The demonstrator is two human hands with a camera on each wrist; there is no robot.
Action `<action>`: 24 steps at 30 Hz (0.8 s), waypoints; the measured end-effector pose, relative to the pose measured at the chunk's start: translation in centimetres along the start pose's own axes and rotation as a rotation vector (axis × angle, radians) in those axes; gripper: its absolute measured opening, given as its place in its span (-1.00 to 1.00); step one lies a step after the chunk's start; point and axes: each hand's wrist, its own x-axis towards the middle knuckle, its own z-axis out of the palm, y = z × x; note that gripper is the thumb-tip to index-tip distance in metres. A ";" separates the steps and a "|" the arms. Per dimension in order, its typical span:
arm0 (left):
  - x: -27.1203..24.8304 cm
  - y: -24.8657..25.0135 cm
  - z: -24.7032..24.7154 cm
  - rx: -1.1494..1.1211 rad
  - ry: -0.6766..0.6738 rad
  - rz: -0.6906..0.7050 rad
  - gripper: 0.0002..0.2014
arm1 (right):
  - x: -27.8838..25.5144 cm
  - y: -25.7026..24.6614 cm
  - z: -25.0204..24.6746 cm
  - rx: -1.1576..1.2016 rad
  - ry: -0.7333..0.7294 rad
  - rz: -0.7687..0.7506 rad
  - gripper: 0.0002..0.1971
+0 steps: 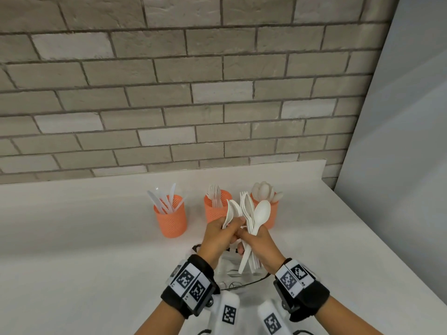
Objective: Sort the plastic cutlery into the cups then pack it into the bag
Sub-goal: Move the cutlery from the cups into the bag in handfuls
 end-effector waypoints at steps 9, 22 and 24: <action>0.0 -0.8 0.7 -0.023 0.125 0.017 -0.89 | -1.2 -1.0 0.1 -0.002 -0.084 0.016 -0.86; 1.1 1.0 -1.6 -0.299 0.158 0.031 -0.94 | -1.5 -1.6 -1.2 0.139 -0.127 0.173 -0.84; 1.4 1.2 -2.1 -0.188 0.098 0.005 -0.88 | -1.5 -1.5 -1.3 0.089 -0.092 0.159 -0.79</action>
